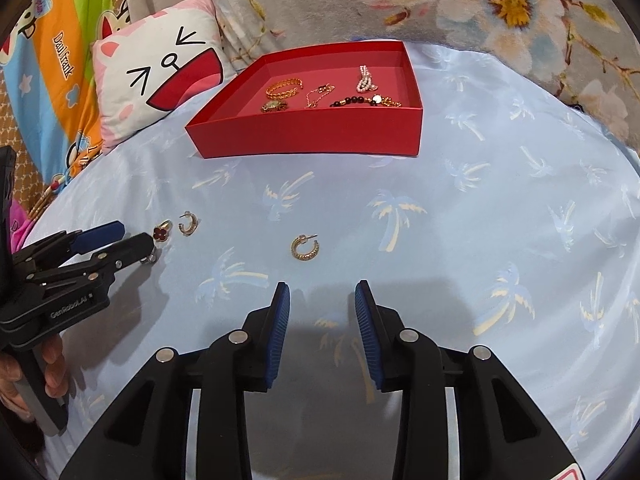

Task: Organize jewelry
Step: 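Move both open tools back toward the rings and earrings on the sheet, then grasp the gold ring with the left tool while the right tool grasps the gold hoop earring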

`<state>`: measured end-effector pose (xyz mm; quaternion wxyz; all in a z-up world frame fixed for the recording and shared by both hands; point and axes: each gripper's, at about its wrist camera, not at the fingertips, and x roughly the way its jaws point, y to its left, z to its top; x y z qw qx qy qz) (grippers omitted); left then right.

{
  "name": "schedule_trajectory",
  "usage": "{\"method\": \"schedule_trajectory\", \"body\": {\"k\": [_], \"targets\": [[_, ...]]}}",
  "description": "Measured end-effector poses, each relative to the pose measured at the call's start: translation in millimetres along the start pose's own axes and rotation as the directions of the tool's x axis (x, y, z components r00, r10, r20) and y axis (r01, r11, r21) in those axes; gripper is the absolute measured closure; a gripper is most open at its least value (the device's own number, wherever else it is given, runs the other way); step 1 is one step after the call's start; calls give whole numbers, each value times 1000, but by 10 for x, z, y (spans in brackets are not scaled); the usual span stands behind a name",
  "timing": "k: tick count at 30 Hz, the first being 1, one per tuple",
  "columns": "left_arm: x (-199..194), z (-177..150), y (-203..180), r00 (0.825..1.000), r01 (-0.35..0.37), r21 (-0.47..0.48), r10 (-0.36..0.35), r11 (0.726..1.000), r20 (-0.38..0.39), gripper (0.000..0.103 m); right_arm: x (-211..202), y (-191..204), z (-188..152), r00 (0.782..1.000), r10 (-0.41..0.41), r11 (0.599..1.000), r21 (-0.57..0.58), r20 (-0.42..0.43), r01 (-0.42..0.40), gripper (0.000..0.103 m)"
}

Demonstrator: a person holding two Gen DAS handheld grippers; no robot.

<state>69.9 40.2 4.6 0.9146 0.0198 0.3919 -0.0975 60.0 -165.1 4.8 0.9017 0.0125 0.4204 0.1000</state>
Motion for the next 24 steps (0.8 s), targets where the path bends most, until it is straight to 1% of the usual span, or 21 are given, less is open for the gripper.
{"method": "schedule_trajectory", "body": {"k": [4,13,17,18,20,22,24], "targets": [[-26,-30,7,1000,8,3,-8,1000,0,42,23,18,-19,1000,2,1000,-3,-5,-2,69],[59,-51,7,998,32,-3,-32,999,-54,43,37,20,-23,1000,9,1000,-3,-9,-9,69],[79,-49,-26,998,17,17,-16,1000,-63,44,39,17,-24,1000,10,1000,-3,-10,-10,69],[85,-45,-45,998,15,26,-14,1000,-64,44,41,18,-22,1000,10,1000,-4,-11,-10,69],[93,-39,-75,998,15,39,-12,999,-64,49,41,20,-23,1000,10,1000,-4,-11,-10,69],[98,-36,-106,998,12,54,-9,998,-65,52,41,21,-22,1000,9,1000,-4,-11,-9,69],[96,-34,-122,998,12,63,-8,998,-64,58,41,18,-22,1000,10,1000,-3,-12,-10,69]]}}
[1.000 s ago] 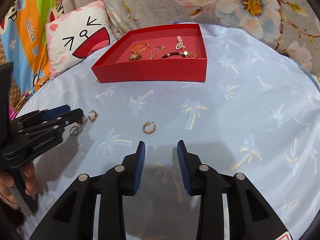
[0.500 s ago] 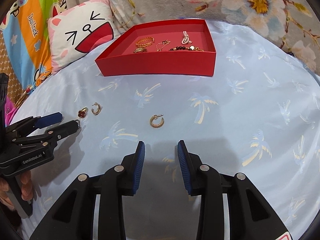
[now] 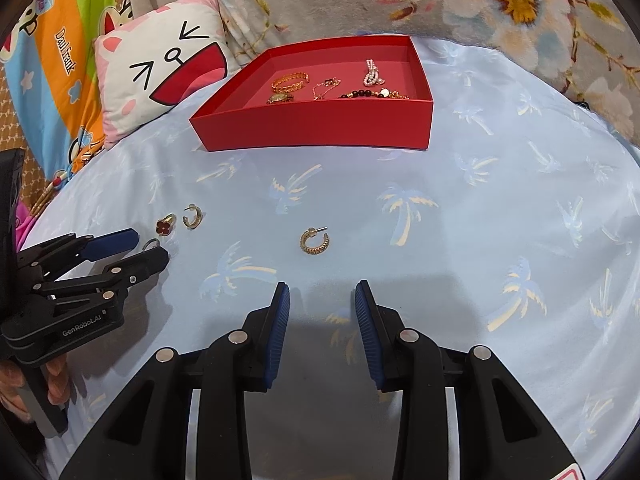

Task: Organize jewelry
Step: 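Grasp the gold ring with the left tool while the right tool grasps the gold hoop earring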

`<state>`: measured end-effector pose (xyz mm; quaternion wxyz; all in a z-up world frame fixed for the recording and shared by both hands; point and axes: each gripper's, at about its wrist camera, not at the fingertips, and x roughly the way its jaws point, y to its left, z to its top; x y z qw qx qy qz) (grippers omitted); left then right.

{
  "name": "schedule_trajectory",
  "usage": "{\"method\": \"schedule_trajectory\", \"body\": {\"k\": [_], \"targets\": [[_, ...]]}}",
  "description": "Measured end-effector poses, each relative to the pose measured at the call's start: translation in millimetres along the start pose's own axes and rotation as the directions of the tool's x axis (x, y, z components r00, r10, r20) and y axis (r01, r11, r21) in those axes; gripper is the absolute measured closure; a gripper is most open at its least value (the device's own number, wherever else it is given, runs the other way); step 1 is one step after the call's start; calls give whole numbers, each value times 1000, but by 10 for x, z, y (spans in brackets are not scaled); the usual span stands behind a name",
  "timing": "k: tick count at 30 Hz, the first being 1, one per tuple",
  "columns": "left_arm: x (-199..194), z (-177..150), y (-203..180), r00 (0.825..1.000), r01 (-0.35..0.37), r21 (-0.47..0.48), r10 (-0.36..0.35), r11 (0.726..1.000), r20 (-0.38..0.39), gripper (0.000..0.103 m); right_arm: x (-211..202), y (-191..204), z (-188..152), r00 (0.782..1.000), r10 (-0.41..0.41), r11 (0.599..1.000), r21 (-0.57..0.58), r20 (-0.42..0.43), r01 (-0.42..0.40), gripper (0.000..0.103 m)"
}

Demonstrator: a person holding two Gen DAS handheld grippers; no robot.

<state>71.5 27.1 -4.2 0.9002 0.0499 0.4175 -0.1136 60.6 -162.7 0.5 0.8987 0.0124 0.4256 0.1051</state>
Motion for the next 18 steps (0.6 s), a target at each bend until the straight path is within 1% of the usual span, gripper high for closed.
{"method": "schedule_trajectory", "body": {"k": [3,4,6,7,18], "targets": [[-5,3,-15,1000,3,6,-3,1000,2,65,6,15,-5,1000,0,1000,-2,-3,0,69],[-7,4,-17,1000,7,7,-7,1000,3,70,10,20,-5,1000,-1,1000,-2,-4,1,69],[-7,6,-26,1000,11,13,-11,1000,4,75,12,22,-6,1000,0,1000,-1,-4,0,69],[-8,5,-30,1000,12,15,-12,1000,5,79,11,22,-6,1000,-2,1000,-2,-4,2,69],[-25,3,-11,999,37,5,-37,999,8,80,22,31,-3,1000,1,1000,-3,-4,-1,69]]}}
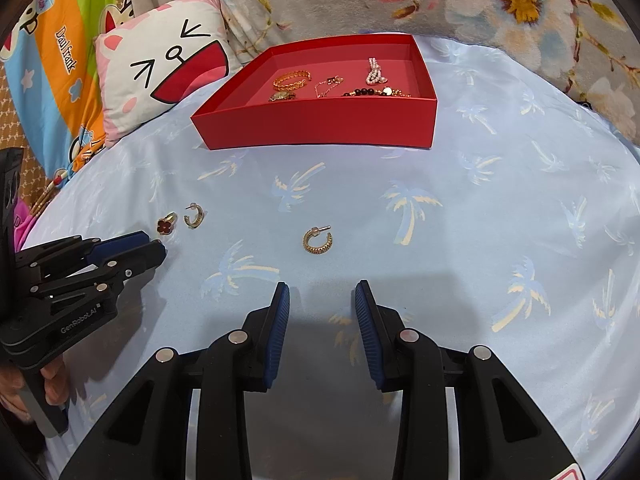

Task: Organize jewelry
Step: 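Grasp the gold ring with the left tool while the right tool grasps the gold hoop earring, then carry the ring and hoop earring into the red box and open both tools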

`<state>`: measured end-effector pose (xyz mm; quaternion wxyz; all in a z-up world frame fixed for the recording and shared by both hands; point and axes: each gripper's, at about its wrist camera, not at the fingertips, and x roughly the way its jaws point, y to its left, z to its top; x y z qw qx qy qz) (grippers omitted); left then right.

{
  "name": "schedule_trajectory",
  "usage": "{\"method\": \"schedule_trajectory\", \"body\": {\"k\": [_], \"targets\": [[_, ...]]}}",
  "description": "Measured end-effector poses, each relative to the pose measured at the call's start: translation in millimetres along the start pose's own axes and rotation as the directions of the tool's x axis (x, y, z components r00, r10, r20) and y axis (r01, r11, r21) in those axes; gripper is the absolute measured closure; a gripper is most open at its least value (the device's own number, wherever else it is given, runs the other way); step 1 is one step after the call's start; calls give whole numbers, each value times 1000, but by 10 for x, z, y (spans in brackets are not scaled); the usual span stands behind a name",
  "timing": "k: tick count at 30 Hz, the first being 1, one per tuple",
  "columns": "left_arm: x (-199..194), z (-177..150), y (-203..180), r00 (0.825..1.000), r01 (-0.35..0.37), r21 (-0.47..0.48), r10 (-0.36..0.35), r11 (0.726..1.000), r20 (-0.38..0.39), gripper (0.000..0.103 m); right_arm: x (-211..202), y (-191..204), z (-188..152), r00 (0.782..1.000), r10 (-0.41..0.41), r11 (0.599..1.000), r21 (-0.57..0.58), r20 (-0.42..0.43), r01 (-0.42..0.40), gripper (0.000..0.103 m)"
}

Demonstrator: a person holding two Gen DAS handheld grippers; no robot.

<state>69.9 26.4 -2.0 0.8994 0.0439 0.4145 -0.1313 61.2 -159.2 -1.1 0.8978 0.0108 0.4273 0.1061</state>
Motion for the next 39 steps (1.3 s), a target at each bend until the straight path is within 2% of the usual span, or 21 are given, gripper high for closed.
{"method": "schedule_trajectory", "body": {"k": [17,20,26,39], "targets": [[-49,23,142,1000,9,-35,-9,999,10,79,240,69,275,1000,-26,999,-30,-9,26,69],[-41,20,148,1000,10,-35,-10,999,7,79,246,87,277,999,-35,999,-34,-8,35,71],[-36,13,161,1000,12,-38,-12,999,6,80,254,75,277,999,-34,999,-28,-9,34,87],[-91,26,125,1000,21,-31,-20,999,21,79,165,71,234,1000,-24,999,-30,14,24,88]]}}
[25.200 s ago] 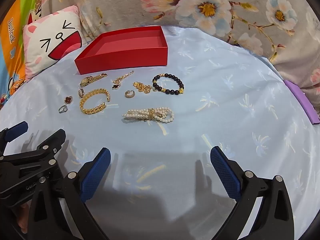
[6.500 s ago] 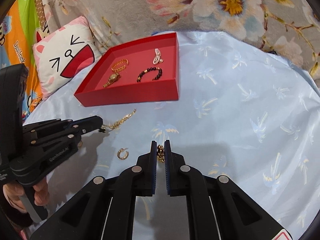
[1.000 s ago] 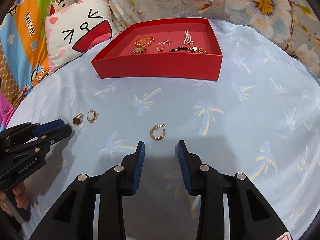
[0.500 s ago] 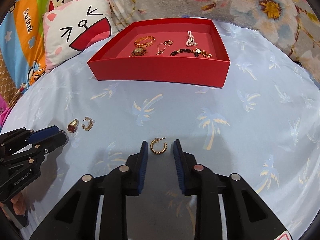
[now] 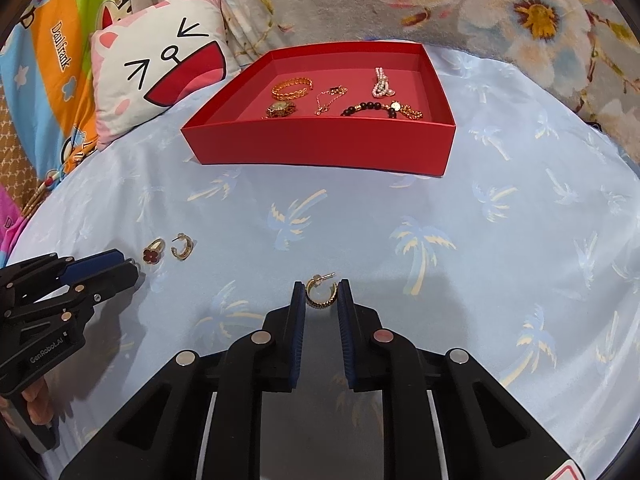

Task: Organize jewelry
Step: 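Carry the ring and hoop earring into the red box and open both tools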

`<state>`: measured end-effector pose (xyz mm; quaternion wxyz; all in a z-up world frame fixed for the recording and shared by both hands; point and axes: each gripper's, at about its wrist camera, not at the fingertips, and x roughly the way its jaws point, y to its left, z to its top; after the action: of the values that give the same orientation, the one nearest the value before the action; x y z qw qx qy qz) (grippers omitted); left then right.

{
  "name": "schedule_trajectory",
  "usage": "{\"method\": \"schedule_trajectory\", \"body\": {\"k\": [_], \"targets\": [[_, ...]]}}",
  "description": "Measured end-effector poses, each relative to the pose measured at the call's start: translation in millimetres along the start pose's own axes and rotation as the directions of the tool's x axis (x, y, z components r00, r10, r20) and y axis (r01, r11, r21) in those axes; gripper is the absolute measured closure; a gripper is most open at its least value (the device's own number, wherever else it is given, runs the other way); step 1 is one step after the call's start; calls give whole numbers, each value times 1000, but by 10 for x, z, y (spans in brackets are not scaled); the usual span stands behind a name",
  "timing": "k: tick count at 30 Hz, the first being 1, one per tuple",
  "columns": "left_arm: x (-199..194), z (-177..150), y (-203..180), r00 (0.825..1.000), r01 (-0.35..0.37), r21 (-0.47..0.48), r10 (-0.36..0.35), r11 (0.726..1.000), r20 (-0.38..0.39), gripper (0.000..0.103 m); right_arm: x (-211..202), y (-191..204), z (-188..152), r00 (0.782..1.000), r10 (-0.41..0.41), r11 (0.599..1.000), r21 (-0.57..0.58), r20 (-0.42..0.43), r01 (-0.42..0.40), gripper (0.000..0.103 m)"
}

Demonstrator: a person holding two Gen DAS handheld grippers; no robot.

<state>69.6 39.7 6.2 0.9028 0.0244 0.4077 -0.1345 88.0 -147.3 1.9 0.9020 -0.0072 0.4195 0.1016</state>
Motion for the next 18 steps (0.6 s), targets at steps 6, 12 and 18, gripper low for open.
{"method": "schedule_trajectory", "body": {"k": [6,12,18], "targets": [[-148,60,-65,999,5,11,-6,1000,32,79,-174,20,8,1000,-1,1000,0,26,1,88],[-362,390,-123,995,58,41,-61,997,81,79,-413,-119,203,997,33,998,52,68,-36,88],[-392,988,-218,985,30,100,-46,994,164,79,-534,-236,690,992,9,999,51,126,-15,88]]}}
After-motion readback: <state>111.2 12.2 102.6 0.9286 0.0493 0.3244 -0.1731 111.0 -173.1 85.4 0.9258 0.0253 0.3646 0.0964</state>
